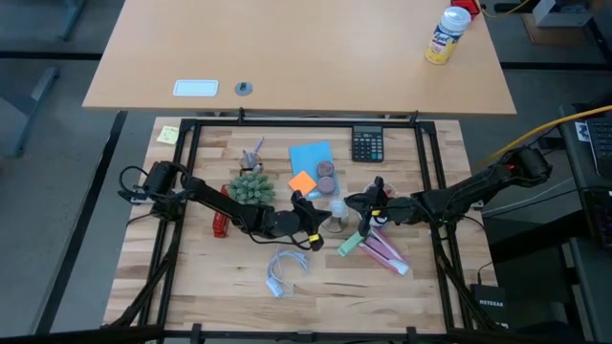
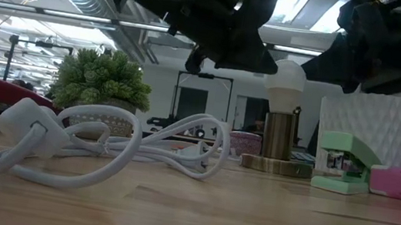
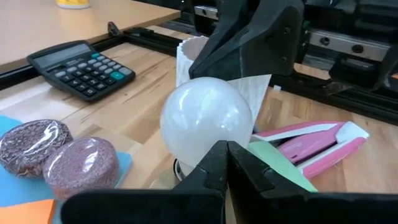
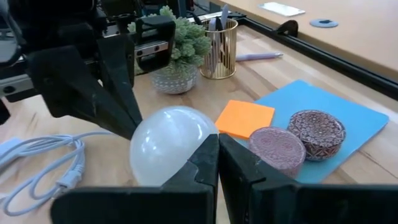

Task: Screw lightbulb
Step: Insert the white lightbulb into the lamp socket

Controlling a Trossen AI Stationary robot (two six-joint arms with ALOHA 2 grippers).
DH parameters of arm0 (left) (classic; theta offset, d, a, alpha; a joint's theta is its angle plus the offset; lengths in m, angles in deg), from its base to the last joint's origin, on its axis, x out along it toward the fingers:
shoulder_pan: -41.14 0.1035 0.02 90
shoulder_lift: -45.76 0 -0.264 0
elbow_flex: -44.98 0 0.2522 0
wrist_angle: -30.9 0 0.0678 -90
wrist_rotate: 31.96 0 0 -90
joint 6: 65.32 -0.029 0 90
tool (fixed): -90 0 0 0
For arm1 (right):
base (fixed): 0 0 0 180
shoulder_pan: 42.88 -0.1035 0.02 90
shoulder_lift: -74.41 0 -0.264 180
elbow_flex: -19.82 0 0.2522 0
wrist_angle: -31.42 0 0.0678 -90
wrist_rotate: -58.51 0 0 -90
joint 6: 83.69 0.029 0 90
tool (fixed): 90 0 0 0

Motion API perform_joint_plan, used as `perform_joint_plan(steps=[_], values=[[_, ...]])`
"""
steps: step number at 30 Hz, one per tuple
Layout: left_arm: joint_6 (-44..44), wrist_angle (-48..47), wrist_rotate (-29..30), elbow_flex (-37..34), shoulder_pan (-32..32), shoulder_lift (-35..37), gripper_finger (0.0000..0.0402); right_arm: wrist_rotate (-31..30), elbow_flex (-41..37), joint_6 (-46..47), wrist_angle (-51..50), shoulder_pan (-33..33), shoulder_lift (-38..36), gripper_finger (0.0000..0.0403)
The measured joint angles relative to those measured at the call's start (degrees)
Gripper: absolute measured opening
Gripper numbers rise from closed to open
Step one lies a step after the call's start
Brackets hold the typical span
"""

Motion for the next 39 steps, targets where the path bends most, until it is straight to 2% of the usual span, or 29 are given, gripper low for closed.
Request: perform_joint_plan(steps=[19,22,27,32,39], values=[[0.0,-1.8,4.9,-0.1,0.0,0.0,0.0001,4.4,0.0,4.0,-1.3,-0.1,0.0,0.0017],[0.0,-1.8,7.2,-0.1,0.1,0.0,0.0001,8.0,0.0,4.5,-1.3,-0.3,0.0,0.0017],[0.1,-2.2,7.2,0.0,0.3,-0.1,0.0001,13.8,-0.1,4.8,-2.6,-0.2,0.2,0.0017],[0.1,-2.6,7.0,0.0,0.4,-0.1,0.0001,13.5,-0.1,6.1,-2.9,-0.2,0.2,0.0017],[-1.8,-2.5,12.0,0.0,0.2,-0.1,0.0001,12.9,0.0,6.1,-2.5,-0.2,-0.3,0.0017]])
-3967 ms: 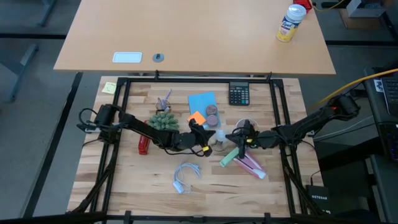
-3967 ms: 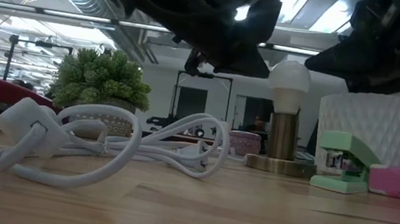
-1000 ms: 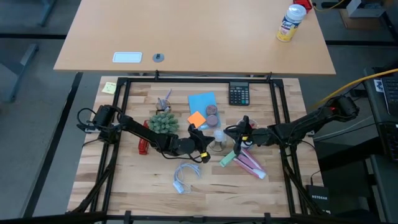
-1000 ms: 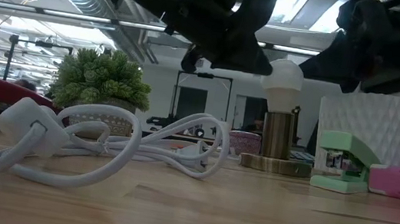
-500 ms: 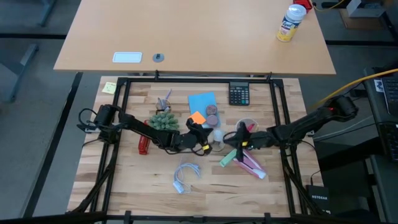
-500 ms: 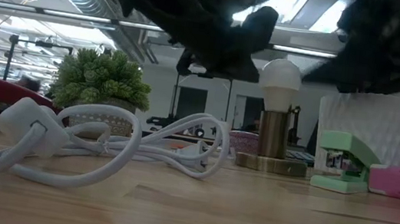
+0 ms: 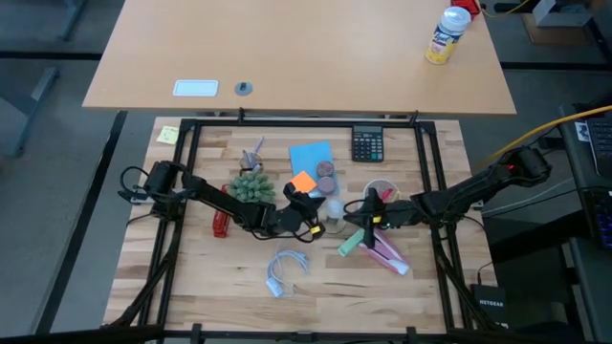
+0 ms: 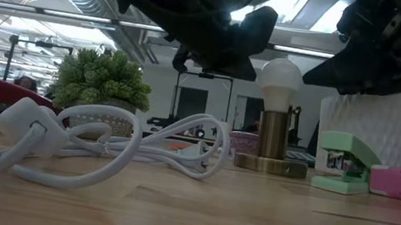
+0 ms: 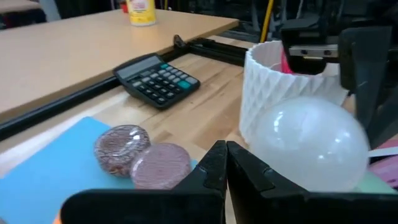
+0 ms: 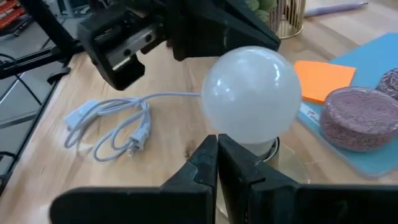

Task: Screw lightbulb
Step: Insert the white lightbulb into the lamp socket

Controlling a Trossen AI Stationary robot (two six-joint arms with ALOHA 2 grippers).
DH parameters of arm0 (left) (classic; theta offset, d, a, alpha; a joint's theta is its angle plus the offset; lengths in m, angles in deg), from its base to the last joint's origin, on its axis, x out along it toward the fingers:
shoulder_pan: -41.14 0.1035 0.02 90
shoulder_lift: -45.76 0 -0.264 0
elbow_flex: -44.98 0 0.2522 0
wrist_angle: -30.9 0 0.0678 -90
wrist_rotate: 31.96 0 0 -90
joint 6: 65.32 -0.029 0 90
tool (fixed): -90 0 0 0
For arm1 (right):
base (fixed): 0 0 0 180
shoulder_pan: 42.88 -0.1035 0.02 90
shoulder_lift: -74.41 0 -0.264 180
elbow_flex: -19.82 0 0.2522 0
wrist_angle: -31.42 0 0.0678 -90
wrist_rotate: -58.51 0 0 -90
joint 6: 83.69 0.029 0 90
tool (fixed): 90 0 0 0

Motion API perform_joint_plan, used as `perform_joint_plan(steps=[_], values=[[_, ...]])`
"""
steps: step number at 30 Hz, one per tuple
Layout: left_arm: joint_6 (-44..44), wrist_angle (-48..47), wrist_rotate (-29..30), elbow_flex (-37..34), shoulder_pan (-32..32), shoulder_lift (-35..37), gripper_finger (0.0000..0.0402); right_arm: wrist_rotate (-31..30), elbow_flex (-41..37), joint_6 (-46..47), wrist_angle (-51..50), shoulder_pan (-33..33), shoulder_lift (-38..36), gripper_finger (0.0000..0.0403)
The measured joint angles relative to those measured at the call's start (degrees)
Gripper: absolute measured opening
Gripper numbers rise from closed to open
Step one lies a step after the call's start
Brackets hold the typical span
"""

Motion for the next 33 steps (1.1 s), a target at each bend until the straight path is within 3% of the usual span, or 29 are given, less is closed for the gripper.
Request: perform_joint_plan(steps=[7,11,17,26,33], values=[[-3.5,0.2,3.0,0.0,-2.2,2.9,0.0001,-2.5,0.0,-1.6,0.1,0.0,-4.2,0.0017],[-5.6,0.4,2.5,0.0,-4.6,4.7,0.0001,-7.7,0.0,-4.4,0.3,0.1,-7.4,0.0017],[-3.3,0.6,-8.4,0.0,-6.5,3.9,0.0001,-16.3,0.0,-6.9,1.0,0.2,-5.8,0.0017],[-0.8,1.5,-9.1,0.0,-5.1,0.3,0.0001,-16.4,0.0,-6.5,4.2,0.1,2.5,0.0017],[-0.2,1.0,-8.9,0.0,-3.3,0.3,0.0001,-13.8,0.0,-6.0,5.7,0.2,3.9,0.0017]])
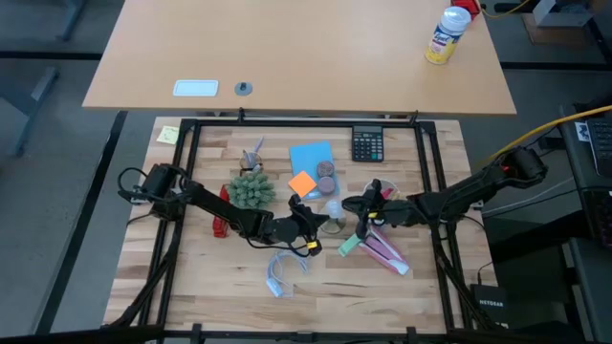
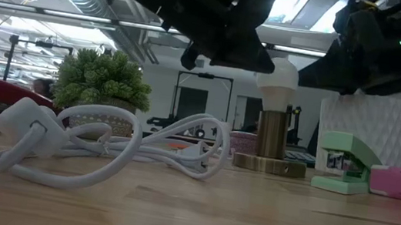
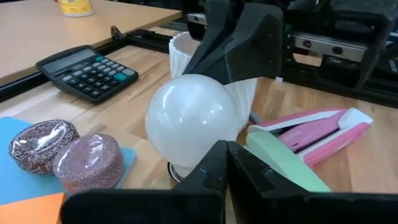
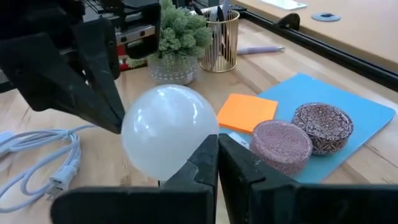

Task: Screw lightbulb
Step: Insert the white lightbulb into the lamp socket

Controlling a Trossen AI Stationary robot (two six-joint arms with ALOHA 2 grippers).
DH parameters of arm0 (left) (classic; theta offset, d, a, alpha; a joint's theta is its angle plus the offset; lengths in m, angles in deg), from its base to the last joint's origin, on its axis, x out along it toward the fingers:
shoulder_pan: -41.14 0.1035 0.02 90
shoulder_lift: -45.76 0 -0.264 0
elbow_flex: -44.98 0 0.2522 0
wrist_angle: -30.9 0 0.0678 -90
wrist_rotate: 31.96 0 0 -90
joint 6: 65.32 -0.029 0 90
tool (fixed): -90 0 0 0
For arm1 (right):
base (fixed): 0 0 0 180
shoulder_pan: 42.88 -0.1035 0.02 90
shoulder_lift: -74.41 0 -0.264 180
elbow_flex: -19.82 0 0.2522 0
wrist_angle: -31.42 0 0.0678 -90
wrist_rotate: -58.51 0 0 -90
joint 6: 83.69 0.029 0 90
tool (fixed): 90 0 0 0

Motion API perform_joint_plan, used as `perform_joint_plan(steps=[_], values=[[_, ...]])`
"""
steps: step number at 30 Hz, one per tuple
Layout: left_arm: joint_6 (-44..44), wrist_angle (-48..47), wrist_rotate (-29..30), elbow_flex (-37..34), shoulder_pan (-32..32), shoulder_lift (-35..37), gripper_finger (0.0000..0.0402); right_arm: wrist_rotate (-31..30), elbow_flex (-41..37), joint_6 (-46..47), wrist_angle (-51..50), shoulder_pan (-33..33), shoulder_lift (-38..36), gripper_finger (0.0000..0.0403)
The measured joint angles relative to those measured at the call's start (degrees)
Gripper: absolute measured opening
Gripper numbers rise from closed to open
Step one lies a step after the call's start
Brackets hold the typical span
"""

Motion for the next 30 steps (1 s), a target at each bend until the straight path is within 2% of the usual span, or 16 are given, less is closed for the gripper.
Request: perform_joint_plan(steps=[5,12,19,24,30], values=[[0.3,-1.9,3.2,0.0,0.2,0.0,0.0001,0.1,0.0,0.1,-0.2,0.0,0.0,0.0017],[1.0,-4.4,6.7,0.0,0.2,0.0,0.0001,3.3,0.0,0.2,-0.1,0.0,0.0,0.0017],[3.2,-7.0,11.9,0.0,0.5,0.0,0.0001,11.4,0.0,0.2,0.6,-0.2,0.0,0.0017],[2.8,-6.8,14.0,0.0,-0.1,-0.1,0.0001,11.9,0.0,0.6,1.5,-0.2,-0.4,0.0017],[-1.9,-5.3,17.6,0.0,-2.0,1.9,0.0001,11.4,0.0,-2.0,3.6,-0.1,-5.3,0.0017]])
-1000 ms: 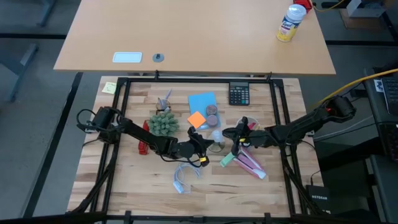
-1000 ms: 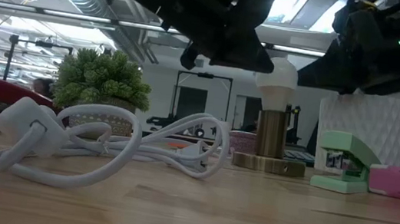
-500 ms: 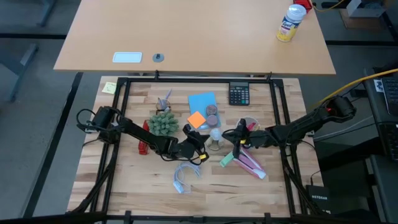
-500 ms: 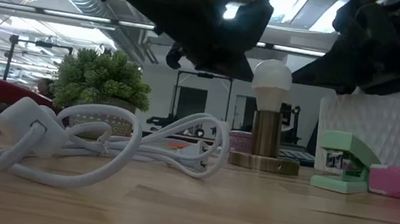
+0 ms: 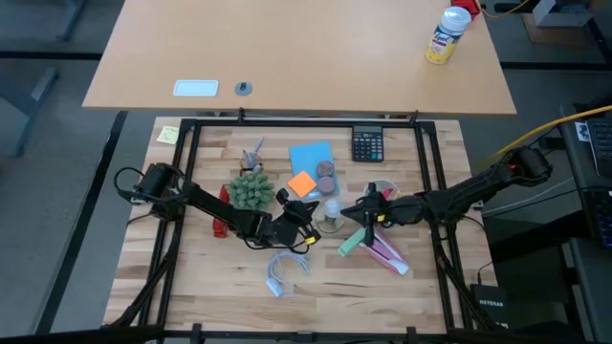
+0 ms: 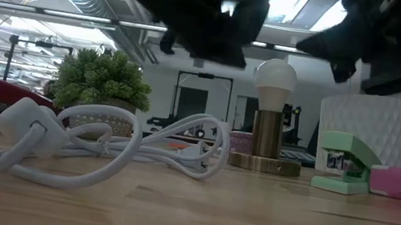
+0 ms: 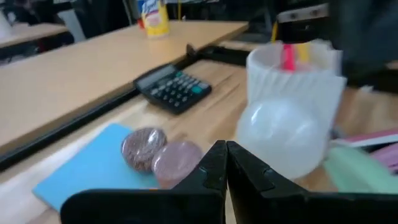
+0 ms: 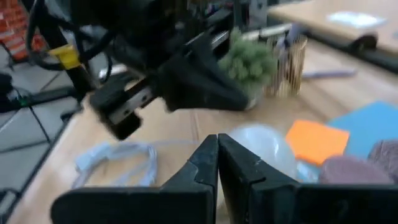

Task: Screw lightbulb
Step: Insert the white lightbulb into the lamp socket

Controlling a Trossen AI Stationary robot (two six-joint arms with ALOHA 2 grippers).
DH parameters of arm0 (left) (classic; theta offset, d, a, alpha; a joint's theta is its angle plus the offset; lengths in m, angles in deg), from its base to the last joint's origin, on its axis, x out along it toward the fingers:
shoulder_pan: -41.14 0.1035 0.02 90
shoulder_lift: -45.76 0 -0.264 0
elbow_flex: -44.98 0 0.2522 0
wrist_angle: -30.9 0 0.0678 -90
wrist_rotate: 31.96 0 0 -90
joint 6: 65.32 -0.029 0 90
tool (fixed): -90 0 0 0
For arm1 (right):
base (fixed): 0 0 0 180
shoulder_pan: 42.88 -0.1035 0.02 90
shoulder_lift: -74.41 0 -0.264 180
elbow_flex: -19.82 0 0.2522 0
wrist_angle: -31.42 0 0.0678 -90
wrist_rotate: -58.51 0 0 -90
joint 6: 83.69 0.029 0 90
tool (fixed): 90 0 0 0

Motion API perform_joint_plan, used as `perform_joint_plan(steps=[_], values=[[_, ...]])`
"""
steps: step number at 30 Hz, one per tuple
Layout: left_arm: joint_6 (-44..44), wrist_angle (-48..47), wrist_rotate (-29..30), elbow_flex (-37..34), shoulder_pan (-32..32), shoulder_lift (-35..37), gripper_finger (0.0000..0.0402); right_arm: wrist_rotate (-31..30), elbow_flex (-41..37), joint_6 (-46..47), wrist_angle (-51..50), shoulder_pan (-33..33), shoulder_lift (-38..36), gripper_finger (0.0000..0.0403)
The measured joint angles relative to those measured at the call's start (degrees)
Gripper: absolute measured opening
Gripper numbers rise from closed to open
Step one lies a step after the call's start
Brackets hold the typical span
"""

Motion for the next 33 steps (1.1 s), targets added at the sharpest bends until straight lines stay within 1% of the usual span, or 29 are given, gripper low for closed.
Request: perform_joint_plan(steps=[2,4,6,8,11,13,16,22,25,33], values=[[-0.4,0.2,0.0,0.0,-1.0,1.2,0.0001,-2.0,0.0,-1.2,-0.3,0.0,-2.0,0.0017],[-0.4,0.5,-0.1,0.0,-2.1,1.8,0.0001,-5.6,0.0,-1.8,-0.9,0.0,-3.3,0.0017],[-0.4,0.8,-1.4,0.0,-3.1,1.8,0.0001,-9.5,0.0,-2.9,-0.9,0.1,-3.4,0.0017],[0.1,1.8,-5.3,0.0,-3.6,1.6,0.0001,-12.8,0.0,-4.0,-1.3,0.1,-3.3,0.0017],[1.7,3.5,-11.1,0.0,-3.7,0.3,0.0001,-15.2,0.1,-4.7,-2.1,0.1,-1.8,0.0017],[2.0,5.0,-12.2,0.0,-3.4,-1.1,0.0001,-15.5,0.1,-4.5,-2.1,0.1,-0.3,0.0017],[2.0,7.9,-12.3,0.0,-2.7,-2.5,0.0001,-15.3,0.1,-3.5,-2.1,0.1,2.3,0.0017],[2.4,7.4,-11.7,0.0,-0.9,-2.6,0.0001,-13.6,0.1,0.3,-1.8,0.1,5.6,0.0017],[2.8,7.1,-11.7,0.0,0.0,-2.6,0.0001,-13.5,0.1,0.8,-1.6,0.1,6.1,0.0017],[2.6,6.4,-11.0,0.0,0.8,-2.6,0.0001,-11.0,0.0,0.9,-0.6,0.1,6.1,0.0017]])
